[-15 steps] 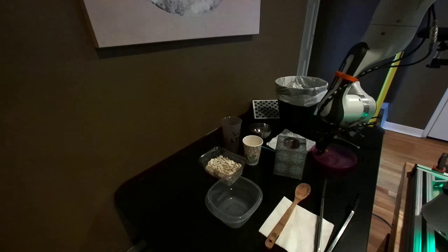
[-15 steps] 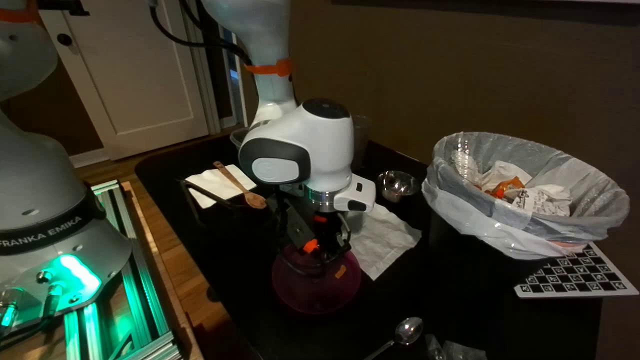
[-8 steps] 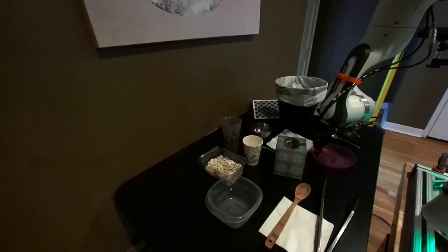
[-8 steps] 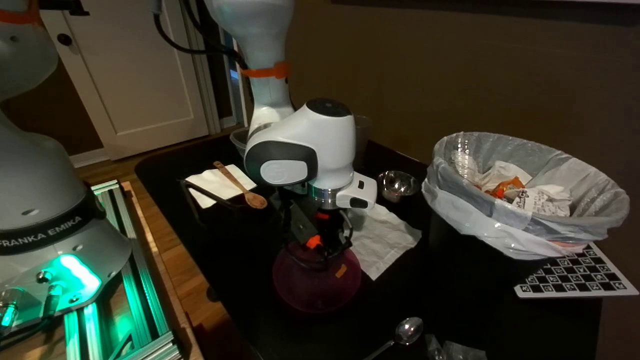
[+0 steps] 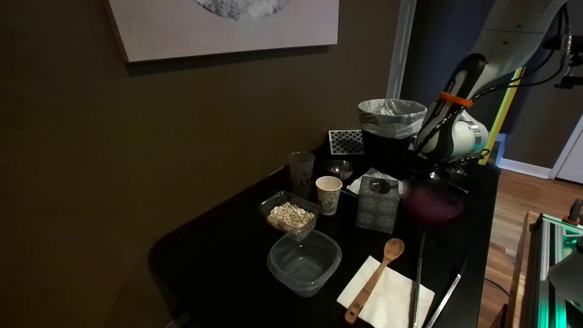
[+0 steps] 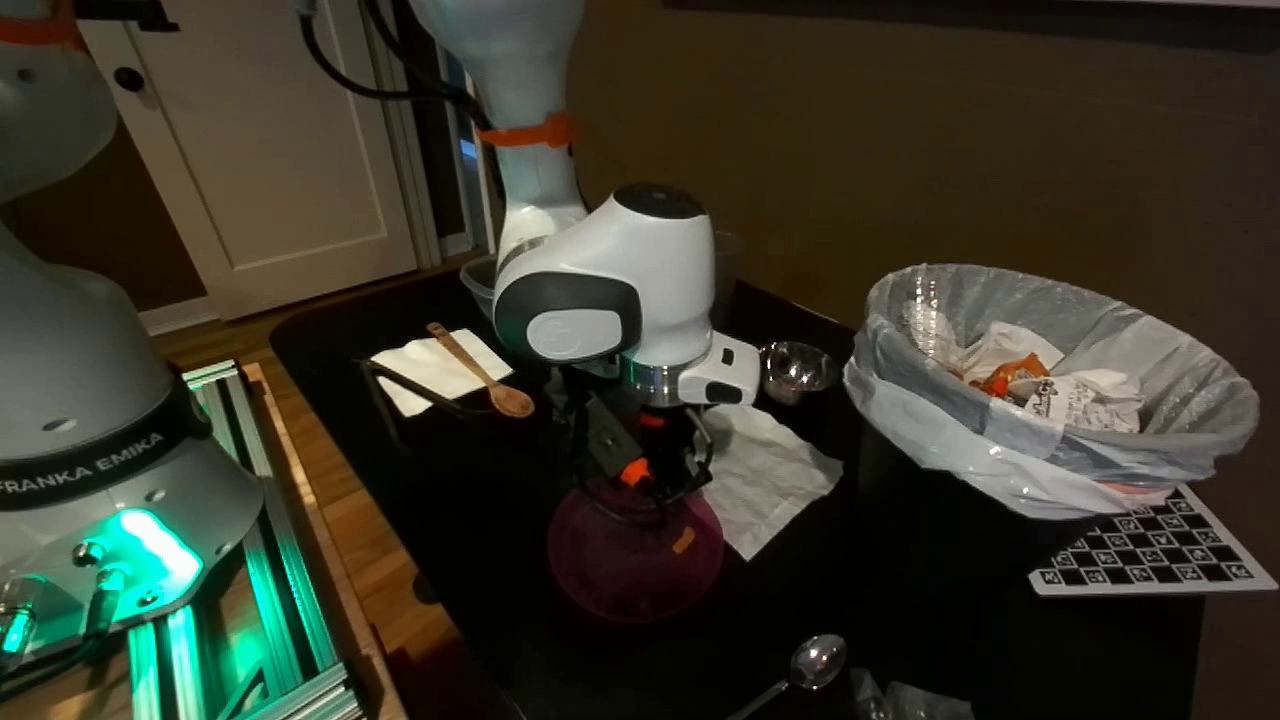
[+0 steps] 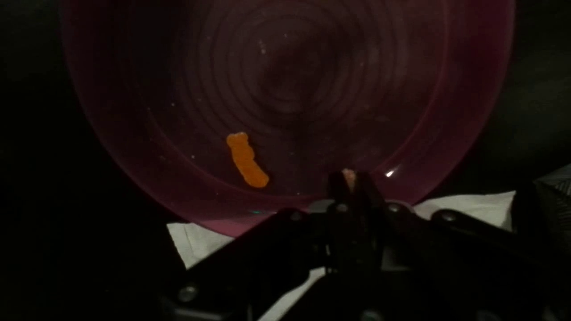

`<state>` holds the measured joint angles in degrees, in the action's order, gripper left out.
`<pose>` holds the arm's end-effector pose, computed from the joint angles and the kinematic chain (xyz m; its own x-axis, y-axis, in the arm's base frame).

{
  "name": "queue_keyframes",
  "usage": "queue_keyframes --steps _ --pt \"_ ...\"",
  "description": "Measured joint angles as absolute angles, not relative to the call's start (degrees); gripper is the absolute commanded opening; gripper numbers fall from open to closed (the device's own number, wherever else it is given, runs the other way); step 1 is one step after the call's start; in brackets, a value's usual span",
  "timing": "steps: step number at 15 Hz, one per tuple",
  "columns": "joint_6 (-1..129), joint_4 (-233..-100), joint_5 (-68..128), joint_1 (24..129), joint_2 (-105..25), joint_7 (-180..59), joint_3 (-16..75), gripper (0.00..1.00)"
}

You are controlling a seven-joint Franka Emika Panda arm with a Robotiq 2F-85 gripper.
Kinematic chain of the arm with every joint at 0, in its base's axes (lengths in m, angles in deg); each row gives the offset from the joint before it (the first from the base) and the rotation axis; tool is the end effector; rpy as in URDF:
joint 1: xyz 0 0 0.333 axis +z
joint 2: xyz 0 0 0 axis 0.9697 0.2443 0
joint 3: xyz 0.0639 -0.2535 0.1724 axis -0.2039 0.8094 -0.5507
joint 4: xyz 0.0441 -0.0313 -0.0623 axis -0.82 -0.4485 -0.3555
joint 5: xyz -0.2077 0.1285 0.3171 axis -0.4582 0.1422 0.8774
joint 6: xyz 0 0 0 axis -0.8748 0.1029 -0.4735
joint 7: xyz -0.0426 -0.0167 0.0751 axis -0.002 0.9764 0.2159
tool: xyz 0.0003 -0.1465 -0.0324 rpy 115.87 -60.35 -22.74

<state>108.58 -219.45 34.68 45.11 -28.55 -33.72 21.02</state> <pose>0.4041 -0.1984 0.0514 0.9876 -0.1125 0.1099 -0.1137 -0.9935 0.0045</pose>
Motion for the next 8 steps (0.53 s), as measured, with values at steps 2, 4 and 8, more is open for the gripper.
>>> queue_keyframes --steps 2,4,8 --pt "108.6 -219.6 34.6 45.1 -29.5 -33.8 20.8 0.02" --pt "108.6 -219.8 34.6 44.7 -30.7 -33.9 20.2 0.02" --pt "108.6 -219.3 34.6 44.4 -33.1 -34.2 18.6 0.02"
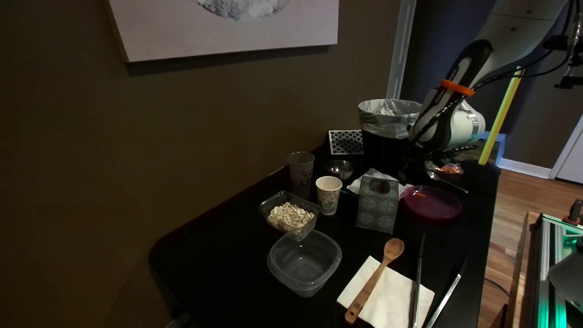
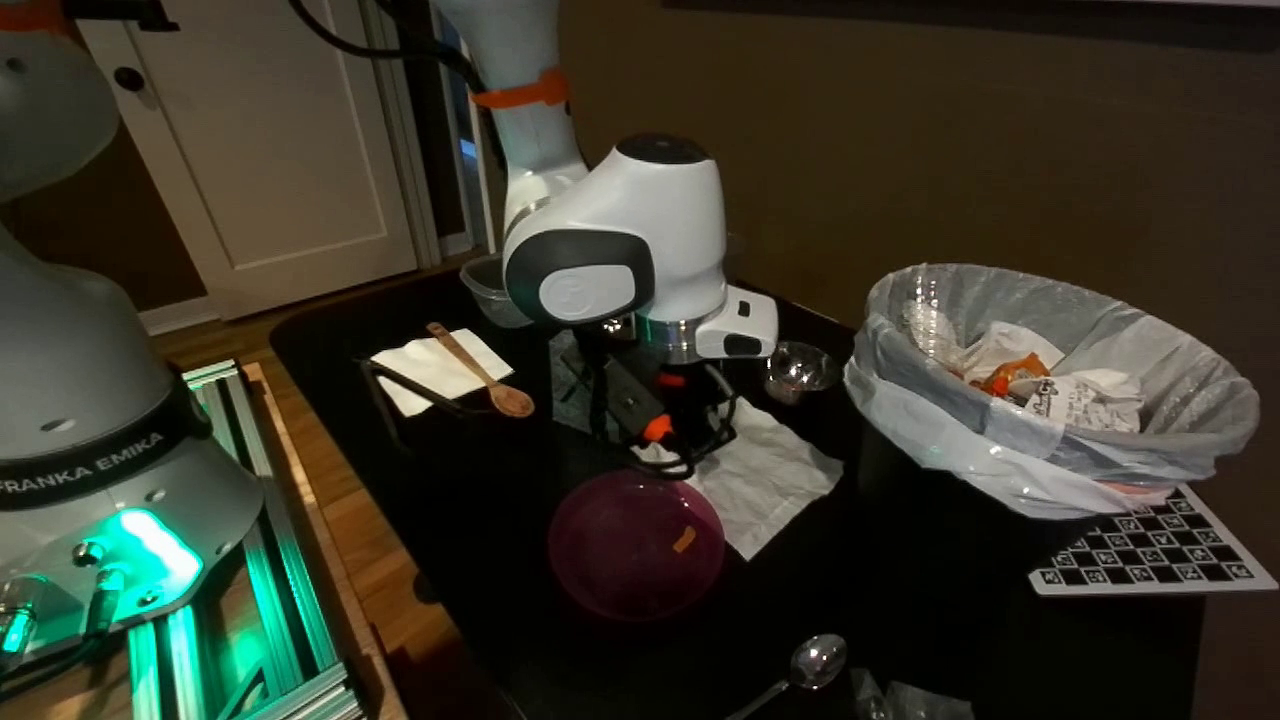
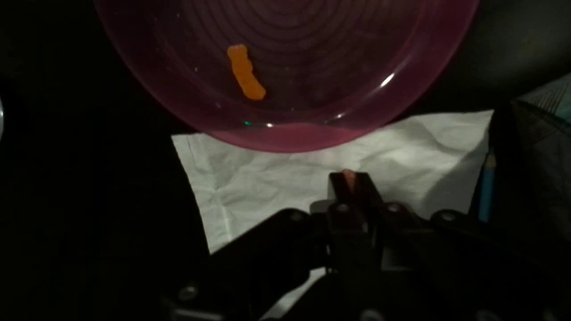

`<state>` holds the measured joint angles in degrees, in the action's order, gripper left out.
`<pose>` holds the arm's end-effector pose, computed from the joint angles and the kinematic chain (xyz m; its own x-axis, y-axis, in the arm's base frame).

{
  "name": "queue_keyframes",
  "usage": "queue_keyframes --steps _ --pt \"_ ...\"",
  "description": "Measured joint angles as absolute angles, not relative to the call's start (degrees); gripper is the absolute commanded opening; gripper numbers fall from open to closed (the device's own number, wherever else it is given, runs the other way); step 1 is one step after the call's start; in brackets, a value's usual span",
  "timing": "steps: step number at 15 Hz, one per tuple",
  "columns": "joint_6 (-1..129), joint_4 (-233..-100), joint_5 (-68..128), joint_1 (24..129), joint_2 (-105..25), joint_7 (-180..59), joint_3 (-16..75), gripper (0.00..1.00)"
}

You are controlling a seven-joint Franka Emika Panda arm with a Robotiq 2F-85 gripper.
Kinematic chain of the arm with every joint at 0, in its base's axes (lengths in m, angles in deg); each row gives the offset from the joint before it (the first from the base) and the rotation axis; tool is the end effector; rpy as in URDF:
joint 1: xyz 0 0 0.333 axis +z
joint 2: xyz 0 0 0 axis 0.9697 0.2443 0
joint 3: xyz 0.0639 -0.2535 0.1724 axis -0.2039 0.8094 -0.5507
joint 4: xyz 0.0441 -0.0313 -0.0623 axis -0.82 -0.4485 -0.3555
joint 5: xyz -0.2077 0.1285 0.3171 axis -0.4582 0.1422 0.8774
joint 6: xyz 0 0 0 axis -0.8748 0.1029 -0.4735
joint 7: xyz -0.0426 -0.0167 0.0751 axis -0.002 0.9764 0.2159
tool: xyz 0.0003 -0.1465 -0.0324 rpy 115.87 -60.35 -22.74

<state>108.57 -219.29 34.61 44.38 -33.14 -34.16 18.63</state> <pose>0.4307 -0.1954 0.0897 0.9773 -0.0905 0.1917 -0.0965 -0.9951 0.0220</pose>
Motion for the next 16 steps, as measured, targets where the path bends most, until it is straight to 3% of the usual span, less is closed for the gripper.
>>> queue_keyframes --steps 3,4,5,7,15,16 --pt "108.6 -217.4 34.6 44.5 -33.4 -34.5 17.5 0.02" --pt "108.6 -216.5 34.6 44.5 -33.2 -34.5 17.1 0.09" --pt "108.6 -215.6 34.6 44.5 -32.7 -34.7 16.7 0.29" --pt "108.6 -213.8 34.6 44.5 -31.3 -35.0 16.0 0.36" --pt "108.6 -209.4 34.6 44.4 -26.5 -35.2 15.5 0.97" --pt "108.6 -209.3 34.6 44.4 -26.2 -35.2 15.5 0.99"
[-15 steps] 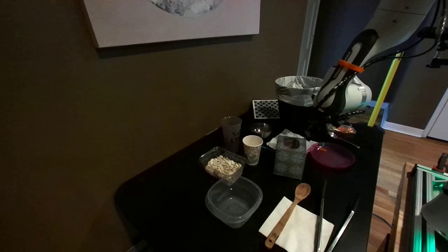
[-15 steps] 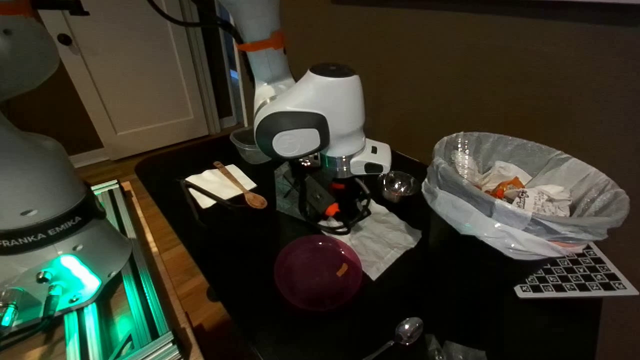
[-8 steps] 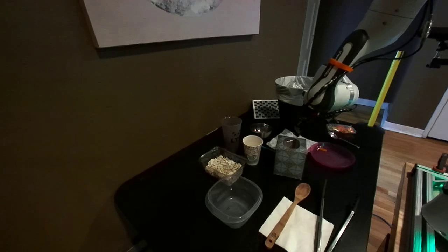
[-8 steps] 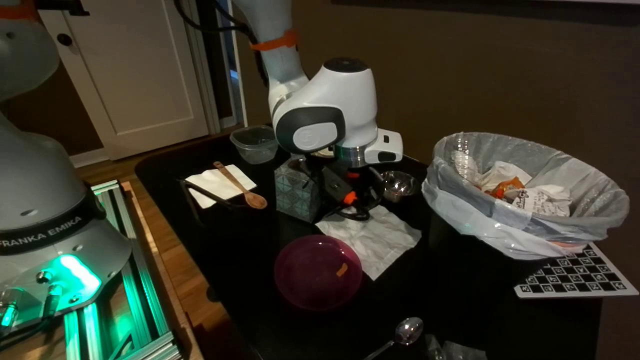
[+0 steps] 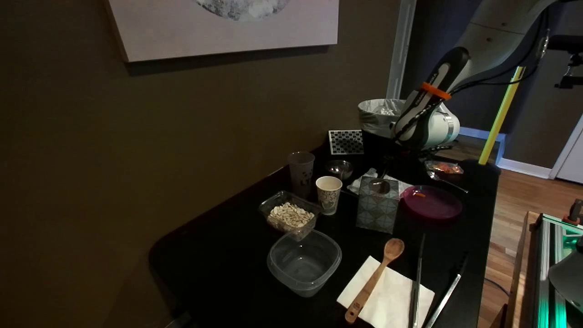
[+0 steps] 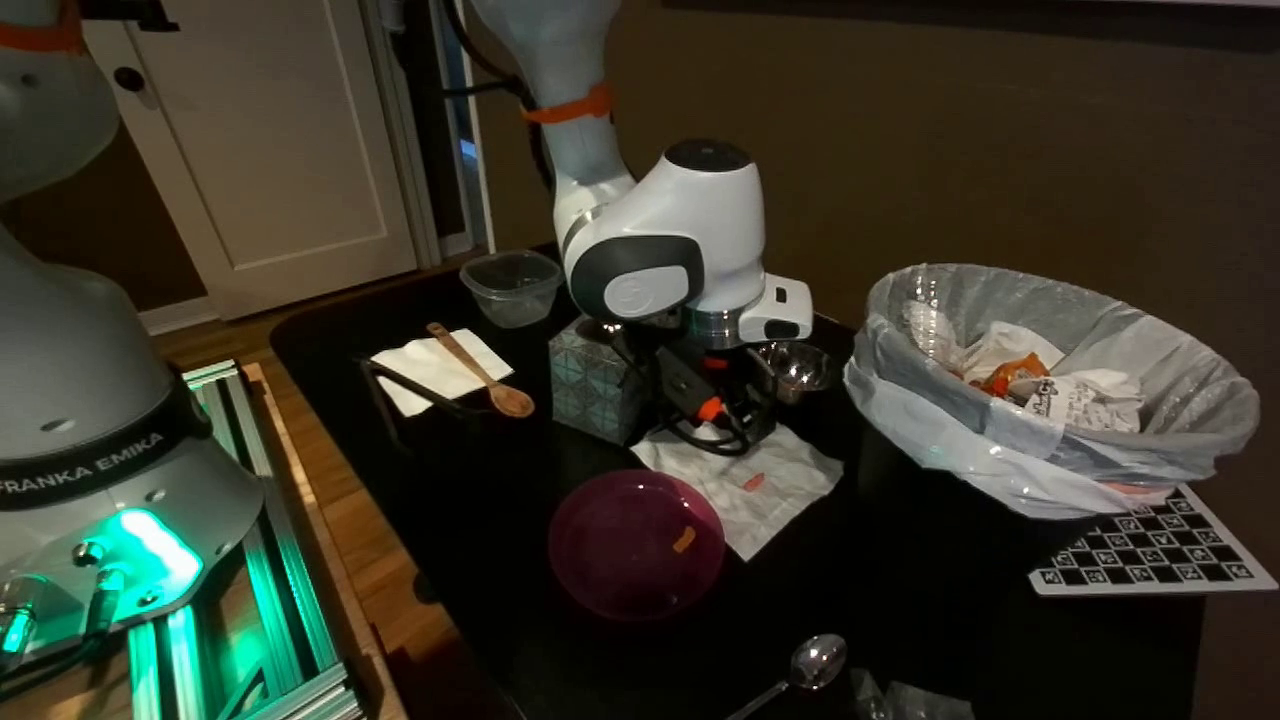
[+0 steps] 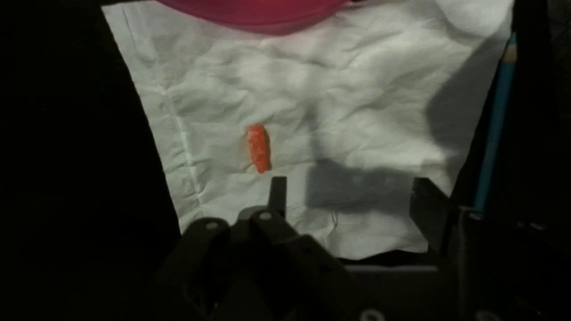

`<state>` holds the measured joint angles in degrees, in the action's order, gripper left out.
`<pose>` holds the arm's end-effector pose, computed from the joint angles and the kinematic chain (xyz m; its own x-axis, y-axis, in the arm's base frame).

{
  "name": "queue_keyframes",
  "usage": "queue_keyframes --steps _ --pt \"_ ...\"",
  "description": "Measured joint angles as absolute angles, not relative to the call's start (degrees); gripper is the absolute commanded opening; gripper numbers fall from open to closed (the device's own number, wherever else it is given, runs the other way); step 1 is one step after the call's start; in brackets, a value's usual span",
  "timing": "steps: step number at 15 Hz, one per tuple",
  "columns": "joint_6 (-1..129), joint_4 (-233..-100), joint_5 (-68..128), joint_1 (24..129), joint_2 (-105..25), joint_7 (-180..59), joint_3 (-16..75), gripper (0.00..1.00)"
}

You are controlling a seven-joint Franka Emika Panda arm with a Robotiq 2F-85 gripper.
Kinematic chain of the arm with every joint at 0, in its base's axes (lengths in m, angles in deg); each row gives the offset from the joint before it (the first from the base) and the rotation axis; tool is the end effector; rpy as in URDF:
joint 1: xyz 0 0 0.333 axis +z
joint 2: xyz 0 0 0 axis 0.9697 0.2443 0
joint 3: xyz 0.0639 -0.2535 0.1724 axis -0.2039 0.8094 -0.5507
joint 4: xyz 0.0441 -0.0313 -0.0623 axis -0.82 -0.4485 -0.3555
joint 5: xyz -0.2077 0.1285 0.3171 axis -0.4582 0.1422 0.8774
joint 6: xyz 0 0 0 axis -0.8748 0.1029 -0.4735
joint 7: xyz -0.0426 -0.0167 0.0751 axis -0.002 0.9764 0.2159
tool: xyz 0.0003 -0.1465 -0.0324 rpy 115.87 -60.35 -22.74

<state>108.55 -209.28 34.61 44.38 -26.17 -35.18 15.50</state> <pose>0.4944 -0.1900 0.0814 0.9636 -0.0749 0.2567 -0.0773 -0.9970 -0.0010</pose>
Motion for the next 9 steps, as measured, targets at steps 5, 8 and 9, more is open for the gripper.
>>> queue_keyframes --steps 5,8,9 --pt "108.4 -209.2 34.6 44.0 -24.8 -35.2 15.1 0.99" --pt "104.8 -209.3 34.6 43.3 -26.8 -35.2 14.3 0.97" --pt "102.0 -209.6 34.6 43.0 -28.2 -35.1 14.1 0.96"
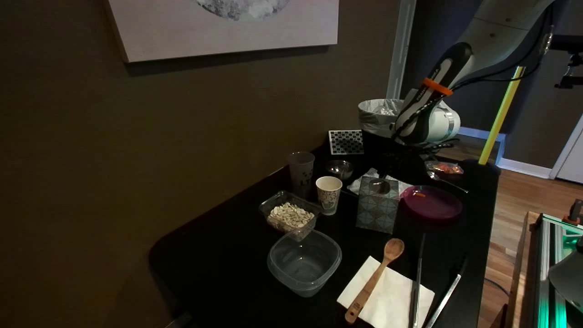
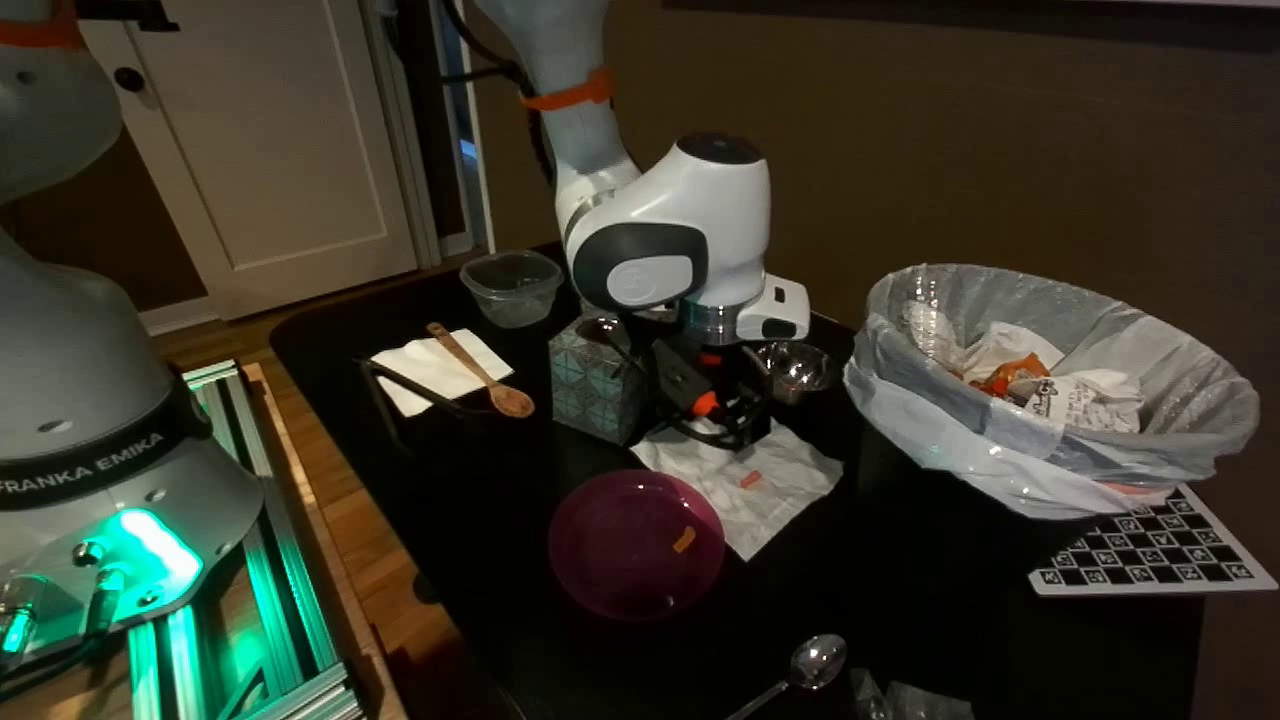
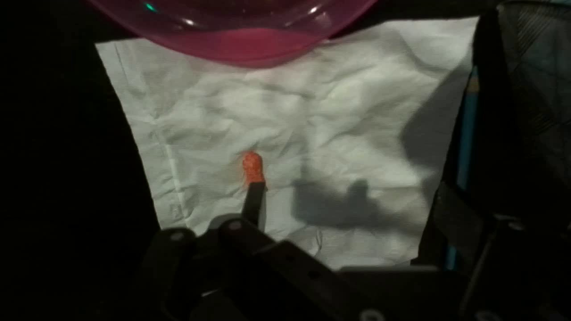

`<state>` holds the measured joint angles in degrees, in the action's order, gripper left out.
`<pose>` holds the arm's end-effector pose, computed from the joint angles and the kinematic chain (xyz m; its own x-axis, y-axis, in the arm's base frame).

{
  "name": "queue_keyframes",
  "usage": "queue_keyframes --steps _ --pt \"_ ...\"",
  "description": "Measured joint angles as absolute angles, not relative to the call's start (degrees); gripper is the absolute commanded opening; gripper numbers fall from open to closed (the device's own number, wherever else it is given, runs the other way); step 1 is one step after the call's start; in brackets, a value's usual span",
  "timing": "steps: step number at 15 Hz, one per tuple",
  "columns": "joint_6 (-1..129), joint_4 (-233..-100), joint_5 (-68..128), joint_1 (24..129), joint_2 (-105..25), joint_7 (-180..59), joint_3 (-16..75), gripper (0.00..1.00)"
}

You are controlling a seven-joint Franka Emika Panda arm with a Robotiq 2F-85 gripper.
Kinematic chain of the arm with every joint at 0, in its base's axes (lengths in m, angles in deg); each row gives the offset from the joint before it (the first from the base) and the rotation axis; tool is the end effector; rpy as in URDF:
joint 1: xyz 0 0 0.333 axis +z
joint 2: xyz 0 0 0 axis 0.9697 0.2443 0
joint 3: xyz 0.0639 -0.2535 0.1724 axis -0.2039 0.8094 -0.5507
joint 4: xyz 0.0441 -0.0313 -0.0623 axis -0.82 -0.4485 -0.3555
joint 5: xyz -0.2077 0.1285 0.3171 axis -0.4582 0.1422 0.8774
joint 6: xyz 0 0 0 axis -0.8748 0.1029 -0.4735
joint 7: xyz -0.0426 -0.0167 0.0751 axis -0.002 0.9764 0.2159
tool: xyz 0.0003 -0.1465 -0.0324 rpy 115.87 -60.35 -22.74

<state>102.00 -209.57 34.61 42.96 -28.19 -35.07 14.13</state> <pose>0.4876 -0.1857 0.0860 0.9801 -0.0747 0.1837 -0.0692 -0.9970 -0.0360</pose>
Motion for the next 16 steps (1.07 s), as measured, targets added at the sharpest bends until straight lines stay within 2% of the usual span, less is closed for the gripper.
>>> queue_keyframes --steps 4,9,16 --pt "89.1 -211.1 35.3 41.6 -35.4 -30.8 14.3 0.99" --pt "78.9 -213.5 35.1 44.3 -41.4 -23.2 20.0 1.00" --pt "80.8 -220.5 32.3 50.7 -43.5 -16.5 29.1 1.00"
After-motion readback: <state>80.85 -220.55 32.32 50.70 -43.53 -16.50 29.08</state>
